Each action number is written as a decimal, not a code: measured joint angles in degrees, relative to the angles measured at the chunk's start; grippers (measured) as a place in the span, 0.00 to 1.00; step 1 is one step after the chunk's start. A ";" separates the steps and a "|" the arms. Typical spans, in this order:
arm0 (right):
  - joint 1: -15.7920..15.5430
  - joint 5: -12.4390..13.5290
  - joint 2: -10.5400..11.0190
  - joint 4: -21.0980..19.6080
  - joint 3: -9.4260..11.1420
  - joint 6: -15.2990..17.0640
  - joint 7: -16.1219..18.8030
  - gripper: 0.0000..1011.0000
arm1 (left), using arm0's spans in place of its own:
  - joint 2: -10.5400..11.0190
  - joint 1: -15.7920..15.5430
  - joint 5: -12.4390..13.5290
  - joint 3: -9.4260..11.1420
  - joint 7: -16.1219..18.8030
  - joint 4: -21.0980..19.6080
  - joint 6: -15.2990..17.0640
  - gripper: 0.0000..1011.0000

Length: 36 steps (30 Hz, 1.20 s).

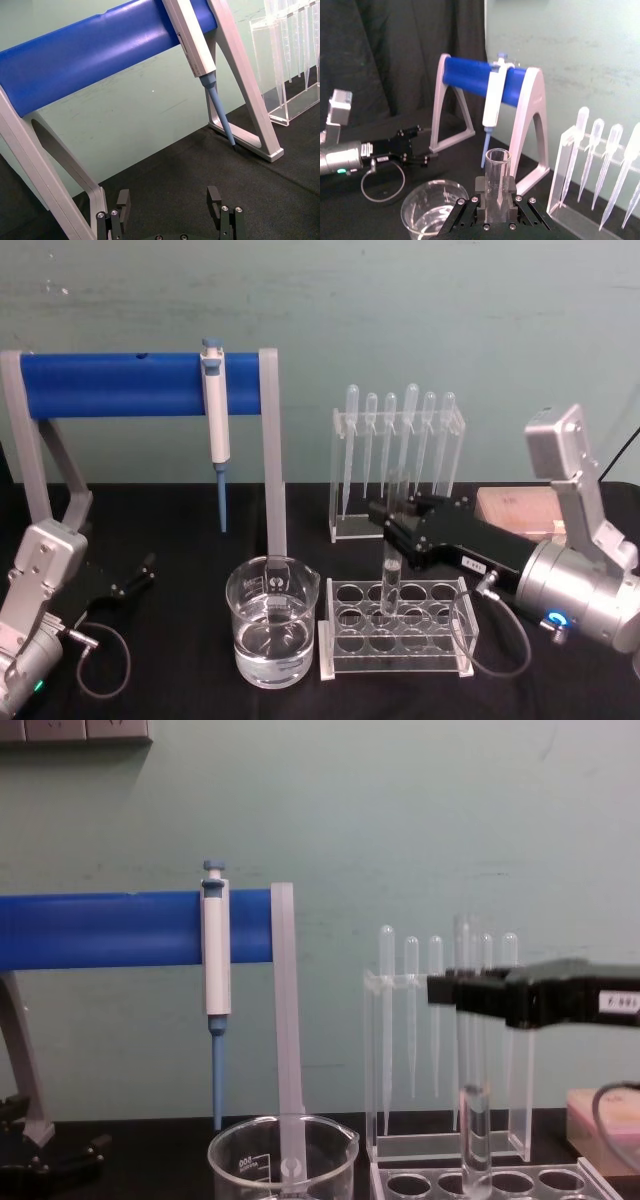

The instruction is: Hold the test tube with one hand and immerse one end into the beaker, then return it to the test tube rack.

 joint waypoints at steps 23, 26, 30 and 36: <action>1.28 0.69 2.30 -4.97 1.02 -0.78 -0.74 0.22 | 0.00 0.00 0.00 0.00 0.00 0.00 0.00 0.99; 1.25 0.69 2.29 -4.93 1.01 -0.77 -0.74 0.22 | 0.00 0.00 0.00 0.00 0.00 0.00 0.00 0.99; 1.22 0.67 2.27 -4.90 0.99 -0.75 -0.73 0.22 | 0.00 0.00 0.00 0.00 0.00 0.00 0.00 0.99; 1.19 0.65 2.24 -4.87 0.98 -0.75 -0.70 0.22 | 0.00 0.00 0.00 0.00 0.00 0.00 0.00 0.99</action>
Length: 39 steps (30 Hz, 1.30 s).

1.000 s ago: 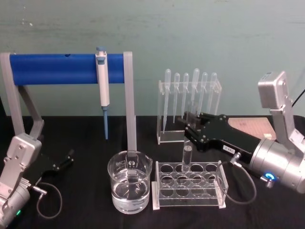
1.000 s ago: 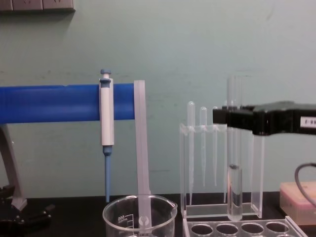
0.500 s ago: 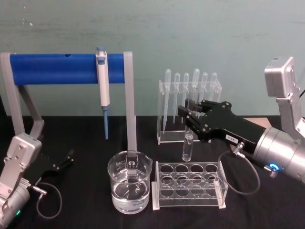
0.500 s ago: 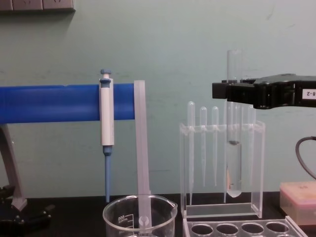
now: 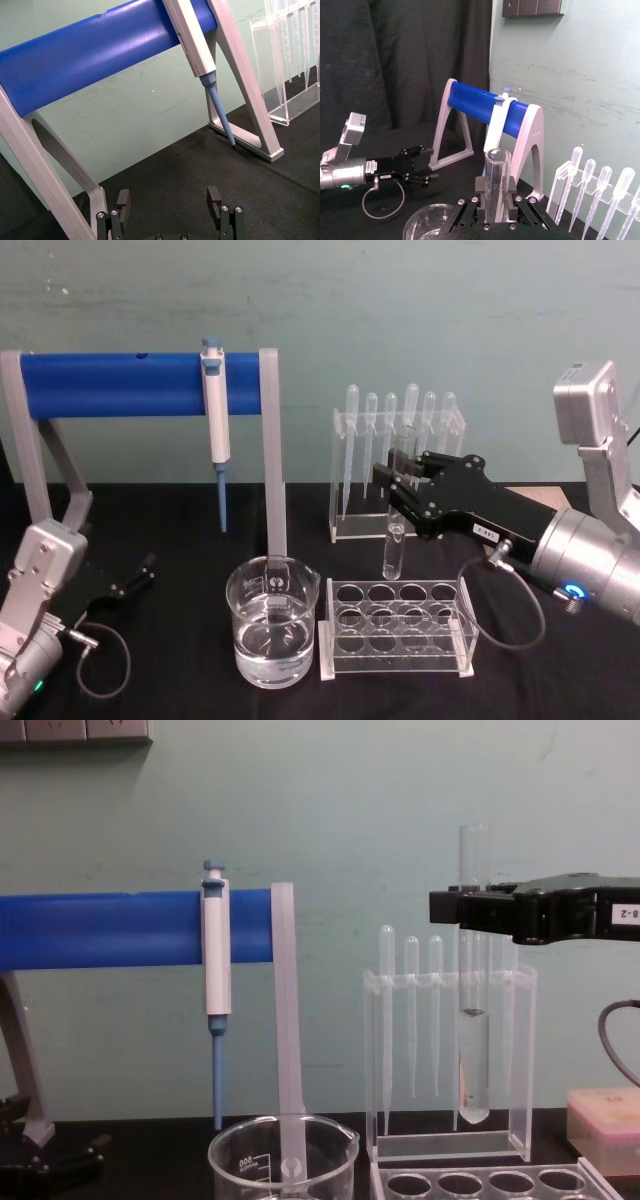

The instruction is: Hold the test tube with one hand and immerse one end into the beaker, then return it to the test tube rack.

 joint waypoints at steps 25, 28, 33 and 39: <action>-0.05 -0.03 -0.04 0.06 0.00 0.00 0.05 0.22 | 0.00 0.00 0.00 0.00 0.00 0.00 0.00 0.99; -0.05 -0.04 -0.04 0.06 0.00 0.00 0.05 0.22 | 0.00 0.00 0.00 0.00 0.00 0.00 0.00 0.99; -0.05 -0.04 -0.04 0.06 0.00 0.00 0.05 0.23 | 0.00 0.00 0.00 0.00 0.00 0.00 0.00 0.99; -0.05 -0.04 -0.04 0.06 0.00 0.00 0.05 0.22 | 0.00 0.00 0.00 0.00 0.00 0.00 0.00 0.99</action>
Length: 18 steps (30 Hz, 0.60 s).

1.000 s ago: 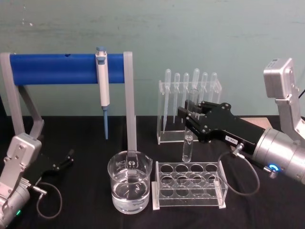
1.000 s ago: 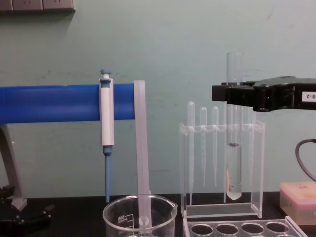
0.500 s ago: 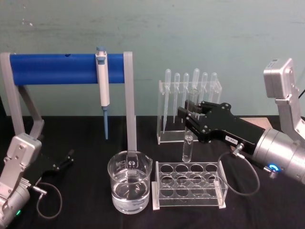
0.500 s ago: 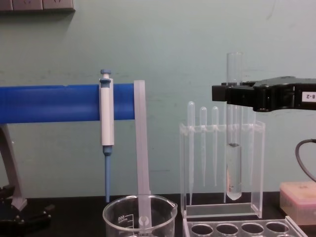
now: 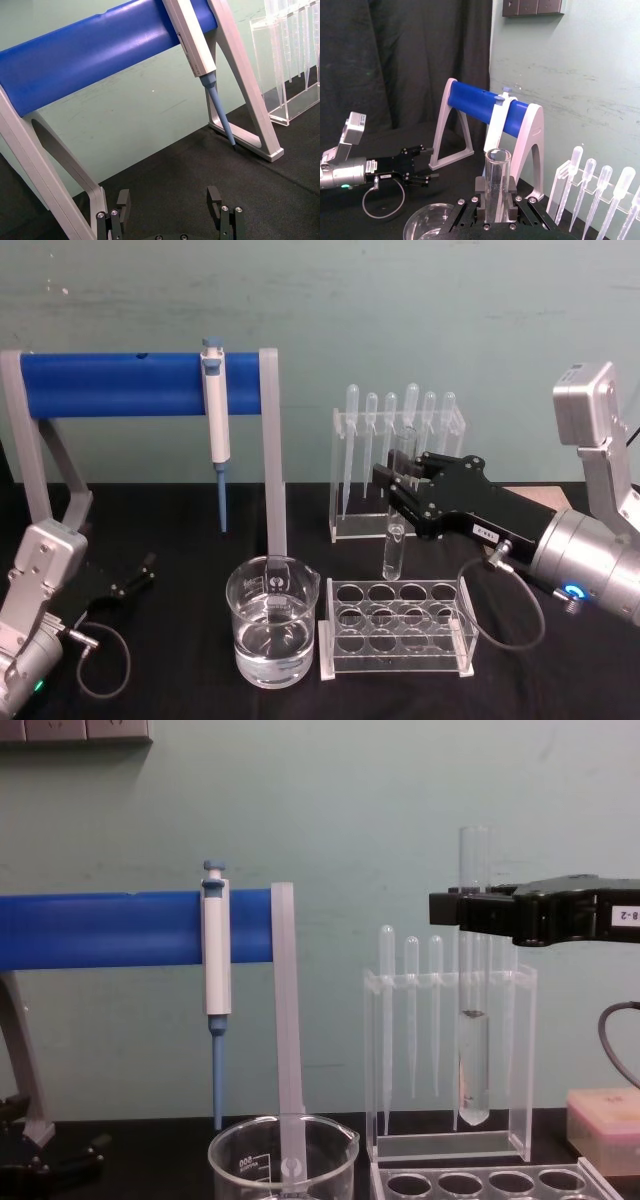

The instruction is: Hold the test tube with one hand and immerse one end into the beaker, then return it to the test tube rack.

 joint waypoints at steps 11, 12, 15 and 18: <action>0.00 0.00 0.00 0.00 0.00 0.00 0.00 0.22 | 0.00 0.00 0.00 0.00 0.00 0.00 0.00 0.99; 0.00 0.00 0.00 0.00 0.00 0.00 0.00 0.22 | 0.00 0.00 0.00 0.00 0.00 0.00 0.00 0.99; 0.00 0.00 0.00 0.00 0.00 0.00 0.00 0.22 | 0.00 0.00 0.00 0.00 0.00 0.00 0.00 0.99; 0.00 0.00 0.00 0.00 0.00 0.00 0.00 0.22 | 0.00 0.00 0.00 0.00 0.00 0.00 0.00 0.99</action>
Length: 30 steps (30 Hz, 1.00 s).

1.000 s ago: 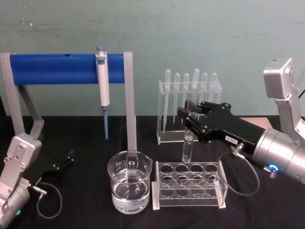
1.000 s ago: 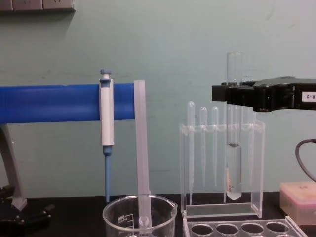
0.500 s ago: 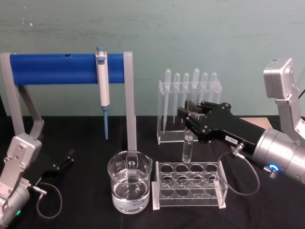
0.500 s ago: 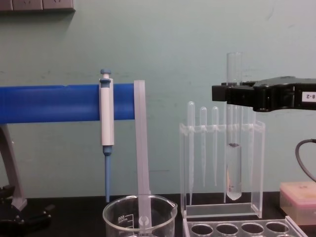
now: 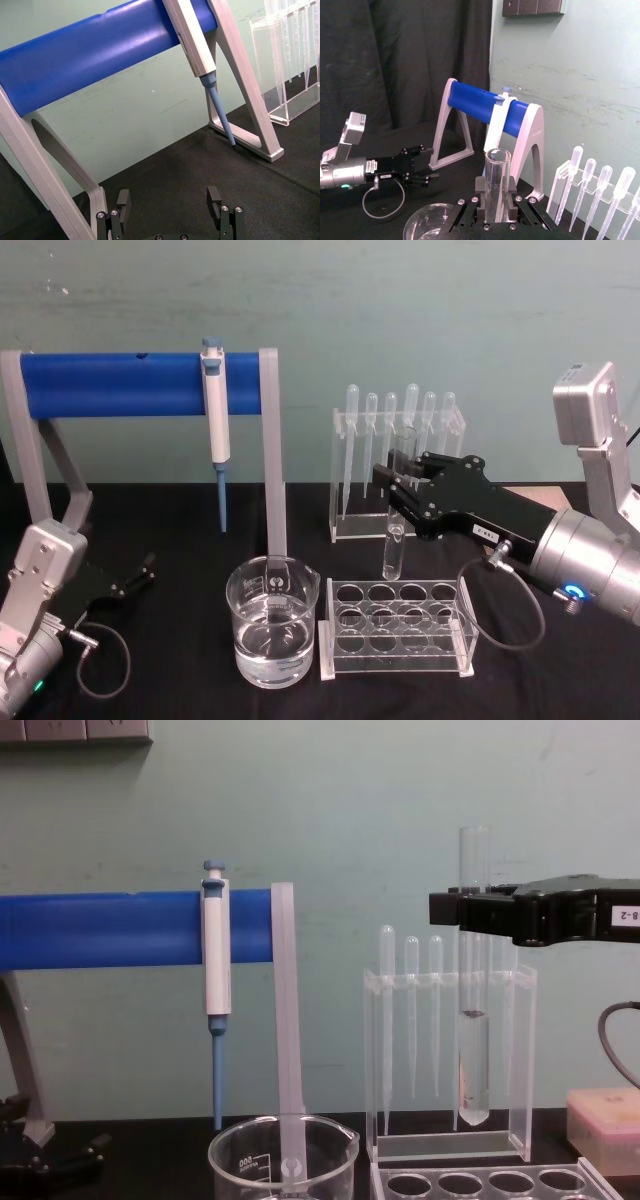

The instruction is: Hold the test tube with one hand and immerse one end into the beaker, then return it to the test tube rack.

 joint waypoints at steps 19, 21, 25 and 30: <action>0.00 0.00 0.00 0.00 0.00 0.00 0.00 0.22 | 0.00 0.00 0.00 0.00 0.00 0.00 0.00 0.99; 0.00 0.00 0.00 0.00 0.00 0.00 0.00 0.22 | 0.00 0.00 0.00 0.00 0.00 0.00 0.00 0.99; 0.00 0.00 0.00 0.00 0.00 0.00 0.00 0.22 | 0.00 0.00 0.00 0.00 0.00 0.00 0.00 0.99; 0.20 0.01 0.08 -0.16 -0.12 -0.08 0.06 0.22 | 0.00 0.00 0.00 0.00 0.00 0.00 0.00 0.99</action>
